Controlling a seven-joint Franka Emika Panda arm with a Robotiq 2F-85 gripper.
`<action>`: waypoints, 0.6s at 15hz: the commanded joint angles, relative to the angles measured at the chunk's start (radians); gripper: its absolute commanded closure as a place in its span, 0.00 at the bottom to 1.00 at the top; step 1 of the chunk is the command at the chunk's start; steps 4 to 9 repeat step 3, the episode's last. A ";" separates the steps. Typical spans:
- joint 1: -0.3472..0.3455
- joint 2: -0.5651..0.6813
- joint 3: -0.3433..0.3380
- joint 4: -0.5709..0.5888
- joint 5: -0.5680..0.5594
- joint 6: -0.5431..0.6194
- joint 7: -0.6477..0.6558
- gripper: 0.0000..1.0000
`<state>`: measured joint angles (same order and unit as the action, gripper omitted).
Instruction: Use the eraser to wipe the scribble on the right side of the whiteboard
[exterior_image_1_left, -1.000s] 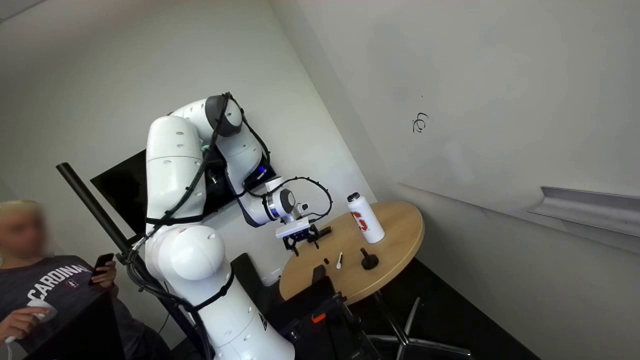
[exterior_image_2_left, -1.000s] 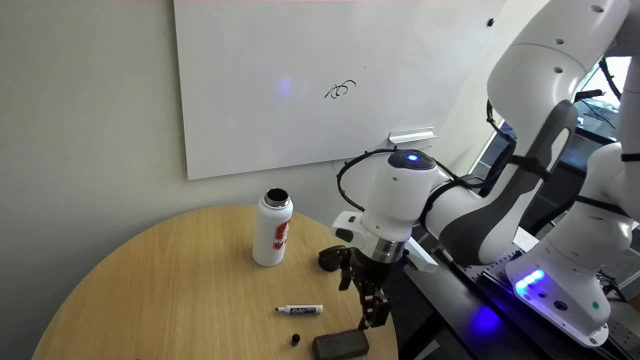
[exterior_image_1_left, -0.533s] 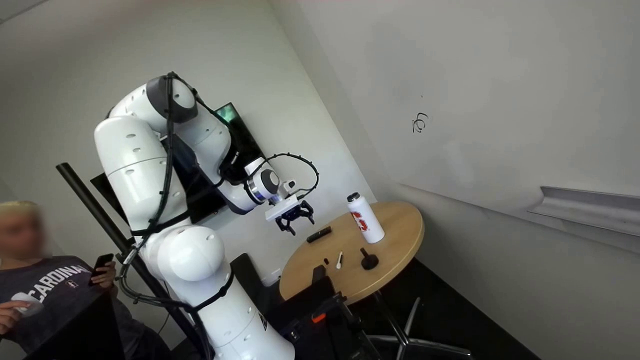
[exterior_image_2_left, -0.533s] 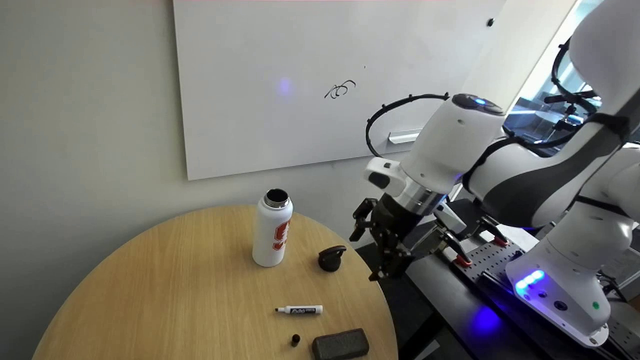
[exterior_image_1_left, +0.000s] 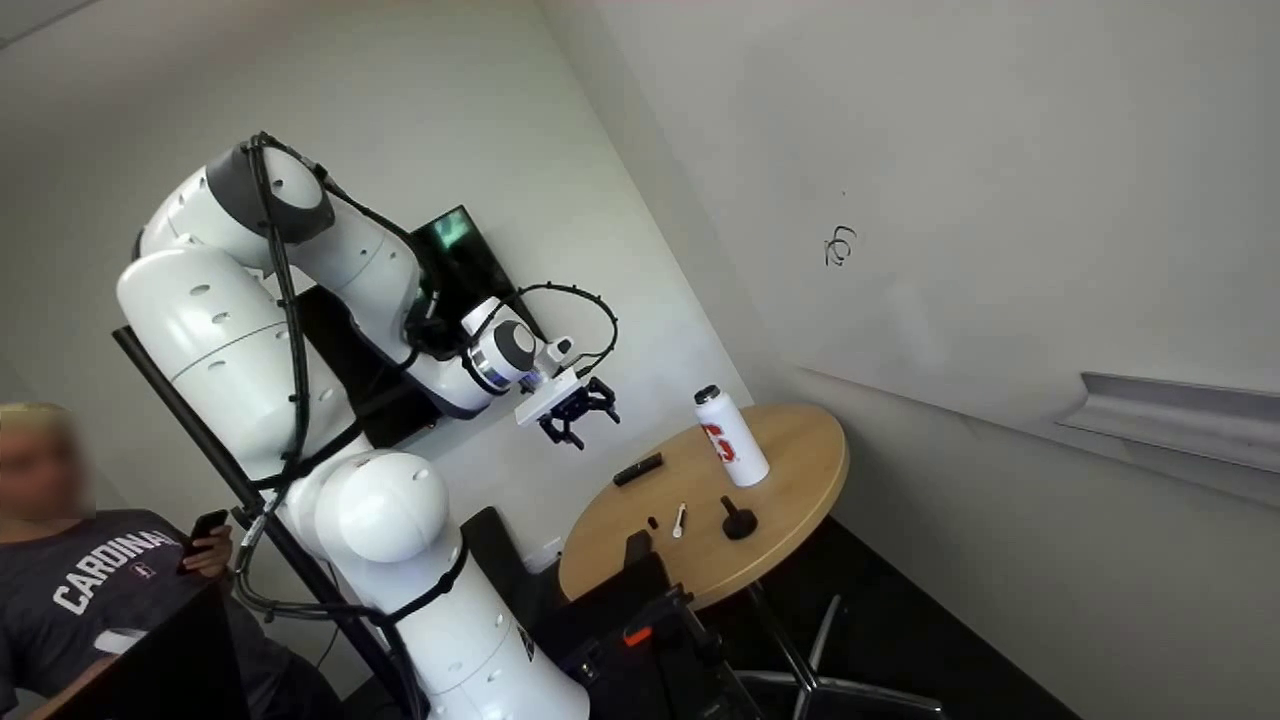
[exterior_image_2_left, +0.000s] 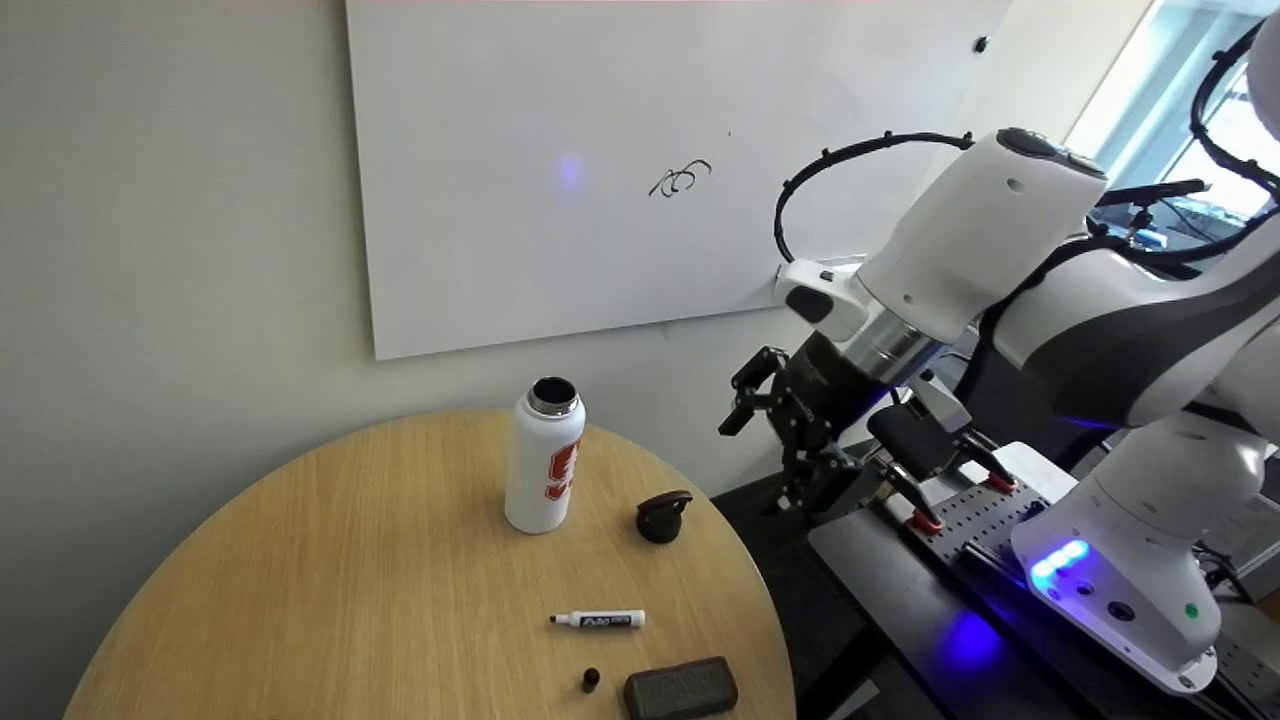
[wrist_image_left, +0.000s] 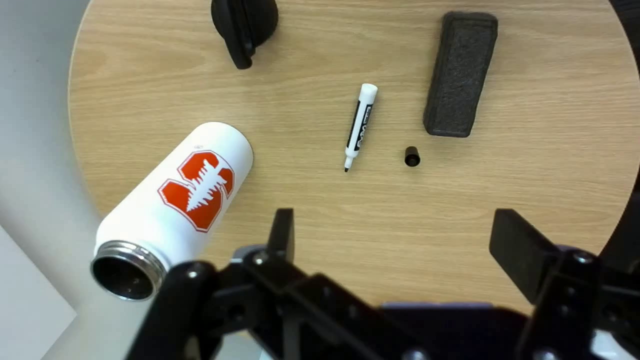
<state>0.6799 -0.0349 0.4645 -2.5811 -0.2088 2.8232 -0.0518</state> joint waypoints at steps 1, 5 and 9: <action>-0.013 -0.002 0.013 -0.001 0.008 -0.002 -0.007 0.00; -0.013 -0.002 0.013 -0.002 0.008 -0.002 -0.007 0.00; -0.013 -0.002 0.013 -0.002 0.008 -0.002 -0.007 0.00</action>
